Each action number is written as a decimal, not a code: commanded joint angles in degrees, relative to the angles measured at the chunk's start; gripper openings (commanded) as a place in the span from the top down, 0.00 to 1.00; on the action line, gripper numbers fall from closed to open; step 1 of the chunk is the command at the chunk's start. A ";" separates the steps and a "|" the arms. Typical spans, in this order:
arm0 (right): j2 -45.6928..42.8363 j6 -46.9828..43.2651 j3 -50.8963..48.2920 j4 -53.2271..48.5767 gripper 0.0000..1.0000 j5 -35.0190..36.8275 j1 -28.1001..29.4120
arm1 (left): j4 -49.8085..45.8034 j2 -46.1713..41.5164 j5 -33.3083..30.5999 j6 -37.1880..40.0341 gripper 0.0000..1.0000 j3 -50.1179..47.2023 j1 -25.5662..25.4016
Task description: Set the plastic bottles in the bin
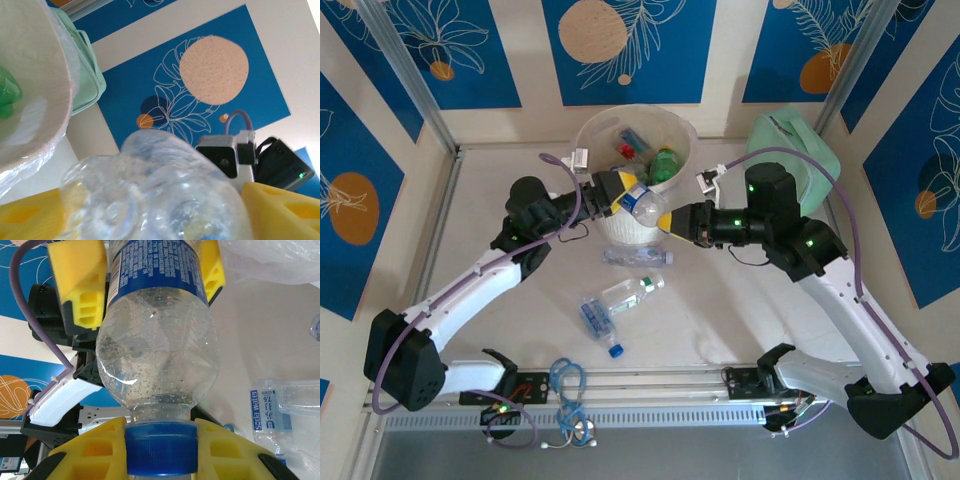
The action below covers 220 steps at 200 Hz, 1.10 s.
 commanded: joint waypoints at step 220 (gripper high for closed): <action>42.26 -15.83 51.55 -20.26 1.00 21.15 -3.51 | -80.66 -17.56 -42.78 3.60 0.08 -6.47 -7.63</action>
